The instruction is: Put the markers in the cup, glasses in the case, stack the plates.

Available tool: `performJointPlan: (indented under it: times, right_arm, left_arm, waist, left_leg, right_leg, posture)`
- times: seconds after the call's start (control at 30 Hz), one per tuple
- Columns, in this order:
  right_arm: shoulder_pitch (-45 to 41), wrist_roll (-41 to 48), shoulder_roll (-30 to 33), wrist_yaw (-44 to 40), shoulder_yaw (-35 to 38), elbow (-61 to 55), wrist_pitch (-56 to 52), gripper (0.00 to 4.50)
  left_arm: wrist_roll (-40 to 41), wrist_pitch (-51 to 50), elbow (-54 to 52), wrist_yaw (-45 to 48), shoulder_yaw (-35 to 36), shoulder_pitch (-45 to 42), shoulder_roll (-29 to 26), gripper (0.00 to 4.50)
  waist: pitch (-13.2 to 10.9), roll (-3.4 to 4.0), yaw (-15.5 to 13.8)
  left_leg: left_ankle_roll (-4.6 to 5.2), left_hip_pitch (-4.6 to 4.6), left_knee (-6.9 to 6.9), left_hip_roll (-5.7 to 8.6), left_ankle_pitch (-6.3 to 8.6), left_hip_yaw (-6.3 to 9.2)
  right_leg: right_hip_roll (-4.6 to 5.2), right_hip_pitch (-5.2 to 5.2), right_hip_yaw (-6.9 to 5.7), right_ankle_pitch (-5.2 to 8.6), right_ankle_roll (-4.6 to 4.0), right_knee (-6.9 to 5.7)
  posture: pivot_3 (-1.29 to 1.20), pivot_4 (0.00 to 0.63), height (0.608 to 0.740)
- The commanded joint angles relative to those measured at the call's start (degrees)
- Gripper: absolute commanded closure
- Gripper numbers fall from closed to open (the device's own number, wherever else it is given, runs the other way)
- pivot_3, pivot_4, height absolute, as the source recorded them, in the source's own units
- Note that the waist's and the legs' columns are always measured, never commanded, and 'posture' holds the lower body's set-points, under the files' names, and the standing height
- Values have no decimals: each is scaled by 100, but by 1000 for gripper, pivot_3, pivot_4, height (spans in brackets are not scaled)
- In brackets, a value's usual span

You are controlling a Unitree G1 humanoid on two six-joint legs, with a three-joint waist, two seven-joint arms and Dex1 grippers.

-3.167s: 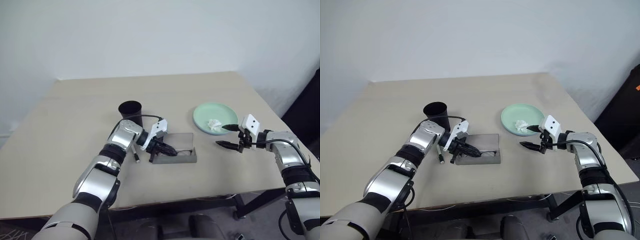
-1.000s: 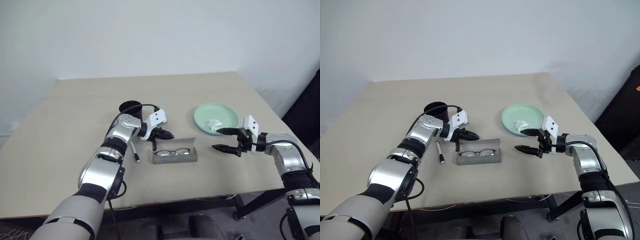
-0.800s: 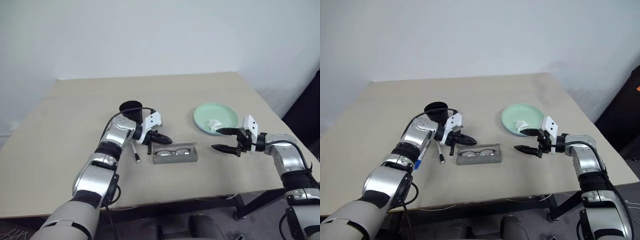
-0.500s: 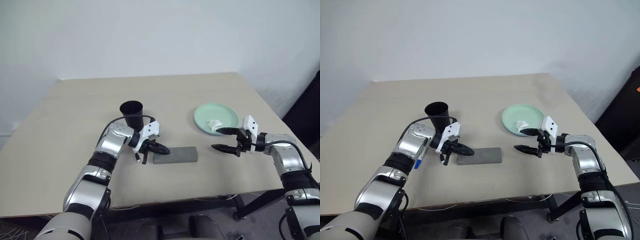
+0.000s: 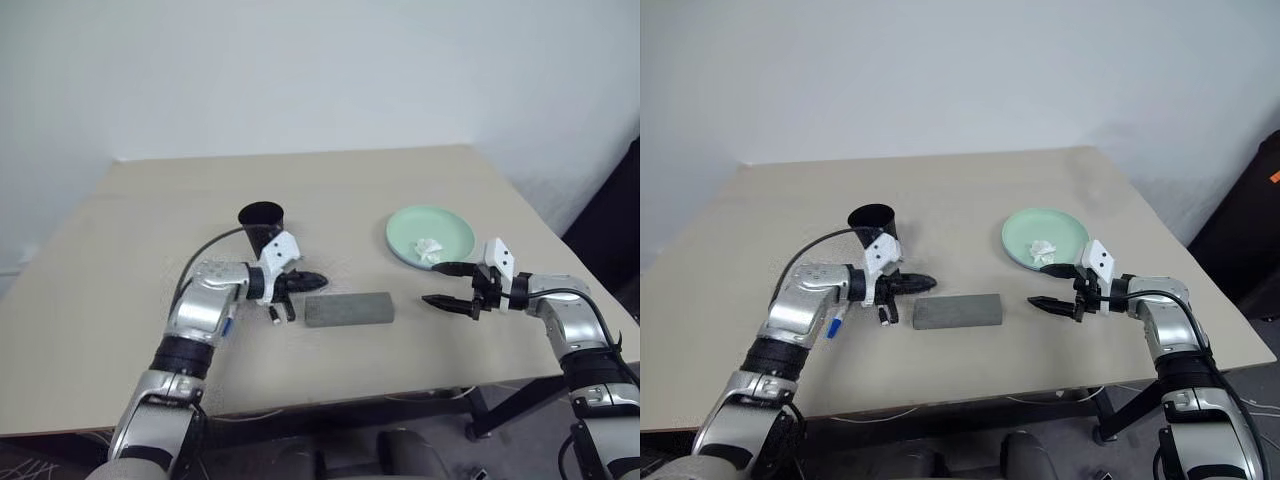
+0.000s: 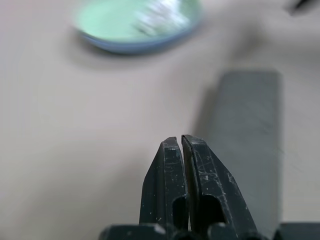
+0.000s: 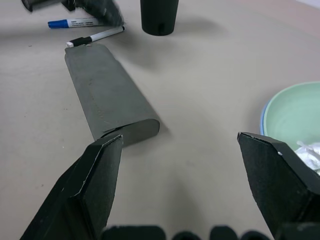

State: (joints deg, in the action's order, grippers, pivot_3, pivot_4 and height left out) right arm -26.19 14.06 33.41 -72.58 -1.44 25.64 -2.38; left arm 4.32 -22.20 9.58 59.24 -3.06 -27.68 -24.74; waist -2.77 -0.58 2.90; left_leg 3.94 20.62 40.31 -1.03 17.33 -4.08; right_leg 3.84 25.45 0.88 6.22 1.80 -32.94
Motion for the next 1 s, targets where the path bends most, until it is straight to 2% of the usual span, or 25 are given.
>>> performJointPlan:
  times: [0.03, 0.33, 0.43, 0.63, 1.0]
  right_arm:
    - [-106, 127, 8, -13, 86, -165, 8, 509]
    - [-350, 79, -88, -173, -14, 141, 54, 509]
    - [-474, 47, -137, -244, -65, 310, 91, 509]
    - [-713, -16, -267, -291, -133, 645, 235, 509]
    - [-576, 16, -304, -170, -64, 556, 286, 509]
  left_arm:
    - [69, -775, -1041, -1128, 457, 337, 161, 4476]
    - [-477, -2826, -3305, -3568, 379, 1310, 1143, 4476]
    - [-714, -3322, -3465, -4324, 567, 1356, 1443, 3936]
    - [-1078, -3635, -3207, -5503, 855, 1091, 1840, 1928]
    - [-931, -4128, -2511, -5953, 949, 566, 2236, 1928]
  waist:
    - [0, 0, -1]
    - [-1, -3, -11]
    - [-1, -3, -6]
    - [-1, -3, 4]
    - [-1, -5, -4]
  left_leg:
    - [0, -1, -1, 2, 0, 1]
    - [-1, -2, -1, 7, 0, 1]
    - [-9, -8, -2, 6, -5, 1]
    - [-16, -14, -2, 5, -10, 6]
    - [-15, -5, -9, 16, -10, 2]
  right_leg:
    - [2, -1, 0, -1, 1, -1]
    - [4, -6, -1, -4, 7, 1]
    - [1, -7, -1, 0, 1, 0]
    - [-4, -12, -2, 0, -1, -2]
    - [-1, -10, -4, 0, 0, 2]
  posture:
    - [0, 0, 740]
    - [0, 0, 740]
    - [0, 0, 740]
    - [0, 0, 740]
    - [0, 0, 740]
